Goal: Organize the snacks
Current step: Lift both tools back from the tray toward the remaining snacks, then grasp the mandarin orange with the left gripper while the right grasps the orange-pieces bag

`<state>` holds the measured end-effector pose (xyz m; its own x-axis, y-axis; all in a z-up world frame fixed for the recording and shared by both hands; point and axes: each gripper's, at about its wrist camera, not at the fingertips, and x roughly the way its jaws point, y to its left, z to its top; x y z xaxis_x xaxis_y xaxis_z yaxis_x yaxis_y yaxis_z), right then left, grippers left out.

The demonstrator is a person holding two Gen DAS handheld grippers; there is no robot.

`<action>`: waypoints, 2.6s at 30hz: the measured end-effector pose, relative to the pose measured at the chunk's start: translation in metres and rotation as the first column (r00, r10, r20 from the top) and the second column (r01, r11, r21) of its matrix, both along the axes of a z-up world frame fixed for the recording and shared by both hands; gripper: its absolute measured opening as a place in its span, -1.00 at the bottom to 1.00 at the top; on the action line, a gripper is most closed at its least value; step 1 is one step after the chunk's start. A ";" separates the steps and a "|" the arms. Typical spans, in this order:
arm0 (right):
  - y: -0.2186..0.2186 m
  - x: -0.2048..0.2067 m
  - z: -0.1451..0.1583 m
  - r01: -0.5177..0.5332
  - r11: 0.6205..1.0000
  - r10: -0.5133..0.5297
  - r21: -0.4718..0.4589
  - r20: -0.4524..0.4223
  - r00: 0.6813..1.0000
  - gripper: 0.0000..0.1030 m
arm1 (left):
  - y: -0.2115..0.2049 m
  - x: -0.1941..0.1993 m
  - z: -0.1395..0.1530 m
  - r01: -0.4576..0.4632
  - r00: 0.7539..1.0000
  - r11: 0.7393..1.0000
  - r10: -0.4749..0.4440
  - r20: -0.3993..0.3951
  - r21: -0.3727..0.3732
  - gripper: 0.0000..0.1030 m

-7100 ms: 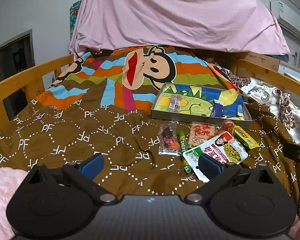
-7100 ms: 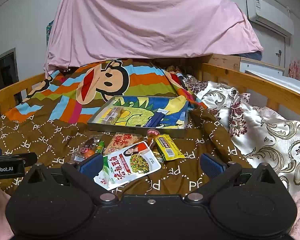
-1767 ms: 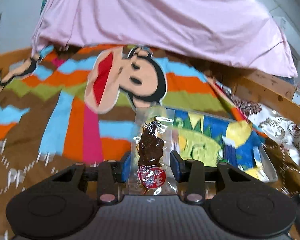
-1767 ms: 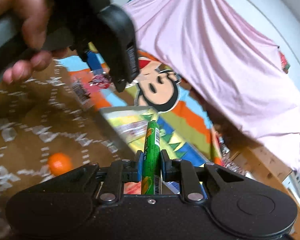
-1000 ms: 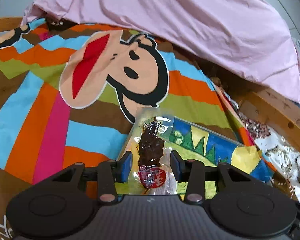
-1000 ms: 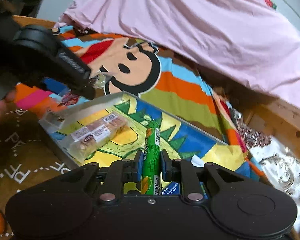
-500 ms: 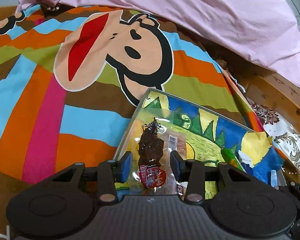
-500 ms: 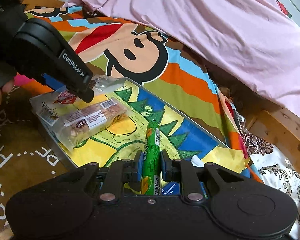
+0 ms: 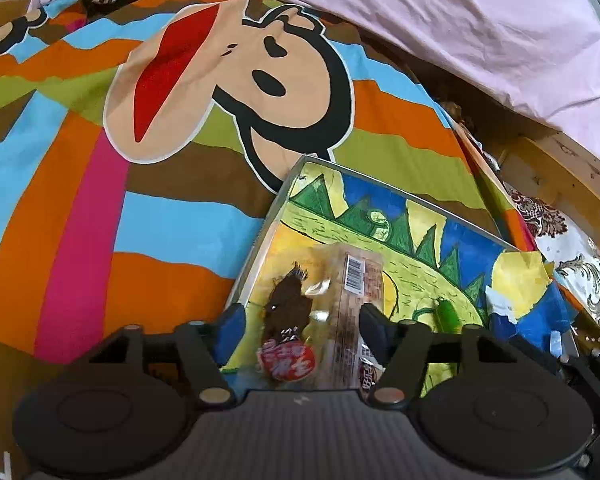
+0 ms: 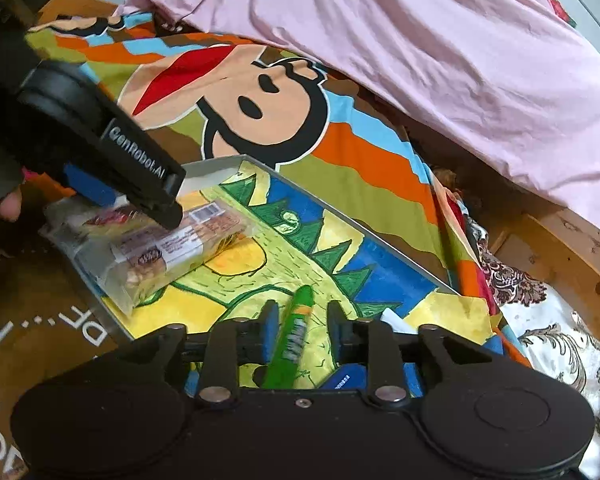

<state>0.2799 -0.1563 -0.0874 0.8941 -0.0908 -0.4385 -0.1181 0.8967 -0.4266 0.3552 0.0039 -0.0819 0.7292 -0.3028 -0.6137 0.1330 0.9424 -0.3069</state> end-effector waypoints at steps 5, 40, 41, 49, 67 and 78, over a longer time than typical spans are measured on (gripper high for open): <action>-0.005 -0.012 0.024 0.028 0.998 -0.031 0.051 0.049 0.998 0.06 | -0.001 -0.019 0.016 -0.010 0.999 1.000 0.010 0.054 0.008 0.77; -0.045 -0.283 0.131 -0.005 0.940 -0.091 0.341 0.266 0.960 0.99 | 0.026 -0.293 0.097 -0.156 0.943 0.983 0.119 0.312 0.098 0.99; -0.045 -0.290 0.130 -0.002 0.937 -0.094 0.348 0.259 0.961 0.99 | 0.025 -0.298 0.097 -0.157 0.943 0.982 0.116 0.313 0.109 0.99; -0.047 -0.328 0.124 0.069 0.913 -0.149 0.401 0.172 0.974 0.99 | 0.022 -0.336 0.098 -0.195 0.945 0.968 0.144 0.295 0.154 0.99; -0.032 -0.372 0.139 0.127 0.886 -0.198 0.447 0.116 0.973 0.99 | 0.031 -0.391 0.111 -0.279 0.944 0.939 0.231 0.234 0.202 0.99; -0.035 -0.371 0.139 0.171 0.877 -0.233 0.449 0.087 0.969 0.99 | 0.028 -0.387 0.130 -0.269 0.948 0.945 0.225 0.224 0.188 0.99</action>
<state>-0.0914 -0.1913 0.0518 0.9298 -0.1039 -0.3531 0.1159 0.9932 0.0130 -0.0320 0.0321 0.0485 0.8768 0.0243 -0.4803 -0.0751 0.9934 -0.0869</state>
